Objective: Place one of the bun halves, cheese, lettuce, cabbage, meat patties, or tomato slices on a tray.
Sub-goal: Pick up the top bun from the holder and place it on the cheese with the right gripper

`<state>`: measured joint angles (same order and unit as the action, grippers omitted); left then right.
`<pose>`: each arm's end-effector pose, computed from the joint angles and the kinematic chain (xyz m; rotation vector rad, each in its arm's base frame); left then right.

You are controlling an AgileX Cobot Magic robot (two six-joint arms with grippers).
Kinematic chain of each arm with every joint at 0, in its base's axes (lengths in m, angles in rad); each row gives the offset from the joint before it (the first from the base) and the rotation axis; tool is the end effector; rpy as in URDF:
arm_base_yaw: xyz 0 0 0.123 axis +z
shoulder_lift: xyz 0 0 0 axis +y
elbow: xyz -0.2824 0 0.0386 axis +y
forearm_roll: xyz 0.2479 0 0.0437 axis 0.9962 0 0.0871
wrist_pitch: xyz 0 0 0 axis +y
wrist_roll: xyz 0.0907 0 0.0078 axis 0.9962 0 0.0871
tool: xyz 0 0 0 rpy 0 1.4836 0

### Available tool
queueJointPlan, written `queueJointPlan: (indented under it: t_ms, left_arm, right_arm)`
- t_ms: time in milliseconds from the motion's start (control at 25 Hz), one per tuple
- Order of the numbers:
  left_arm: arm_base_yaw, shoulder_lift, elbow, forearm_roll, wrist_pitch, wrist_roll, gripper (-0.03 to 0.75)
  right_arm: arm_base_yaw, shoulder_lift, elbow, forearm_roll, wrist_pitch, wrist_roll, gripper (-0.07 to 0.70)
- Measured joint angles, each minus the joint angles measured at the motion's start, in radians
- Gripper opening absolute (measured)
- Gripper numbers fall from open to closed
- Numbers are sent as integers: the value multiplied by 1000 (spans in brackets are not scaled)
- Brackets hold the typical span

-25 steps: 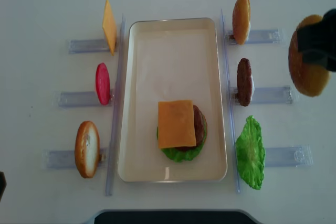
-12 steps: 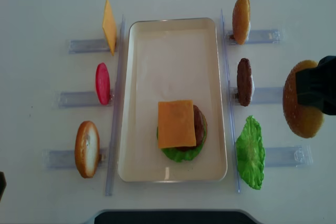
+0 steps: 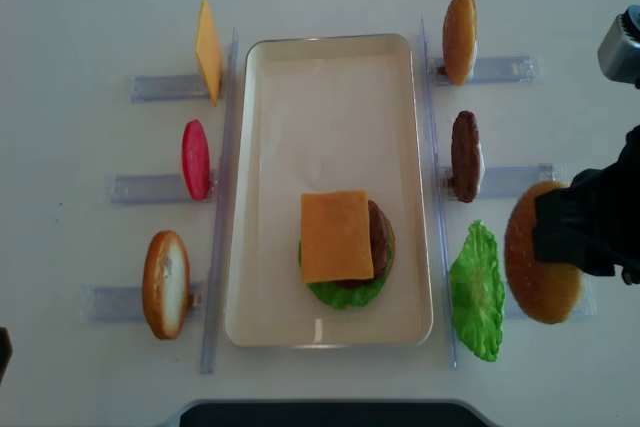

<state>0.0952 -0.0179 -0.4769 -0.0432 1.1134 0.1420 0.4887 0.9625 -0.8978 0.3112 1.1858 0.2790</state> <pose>-0.0069 -0.0042 0.2665 0.0525 2.1020 0.0905 0.1259 0.0962 0.3248 -0.2137 2.8069 0.6288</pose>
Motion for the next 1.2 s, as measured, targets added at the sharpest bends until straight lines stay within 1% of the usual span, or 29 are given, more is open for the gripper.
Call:
queueJointPlan:
  t_ms: [40,160,240,280,400,480,600,720,760,880,1040,1200]
  left_arm:
    - [0,0,0,0,0,0,159]
    - [0,0,0,0,0,0,159]
    - [0,0,0,0,0,0,159]
    - [0,0,0,0,0,0,159]
    - [0,0,0,0,0,0,159]
    - [0,0,0,0,0,0,159]
    - [0,0,0,0,0,0,159]
    - [0,0,0,0,0,0,159]
    - [0,0,0,0,0,0,159]
    - [0,0,0,0,0,0,159]
    - [0,0,0,0,0,0,159]
    - [0,0,0,0,0,0,159]
  right_arm:
    - [0,0,4,32,-26,-23,225]
    - [0,1,4,150,-136,-89,225]
    - [0,15,4,224,-190,-133,225]
    - [0,29,4,262,-206,-160,225]
    - [0,105,4,369,-223,-247,225]
    - [0,165,4,460,-236,-331,225]
    - [0,239,4,631,-250,-465,225]
    - [0,303,4,749,-256,-567,225]
    - [0,322,4,771,-263,-592,225]
    - [0,360,4,804,-312,-630,224]
    - [-2,387,4,812,-383,-659,224]
    - [-41,423,4,821,-409,-669,224]
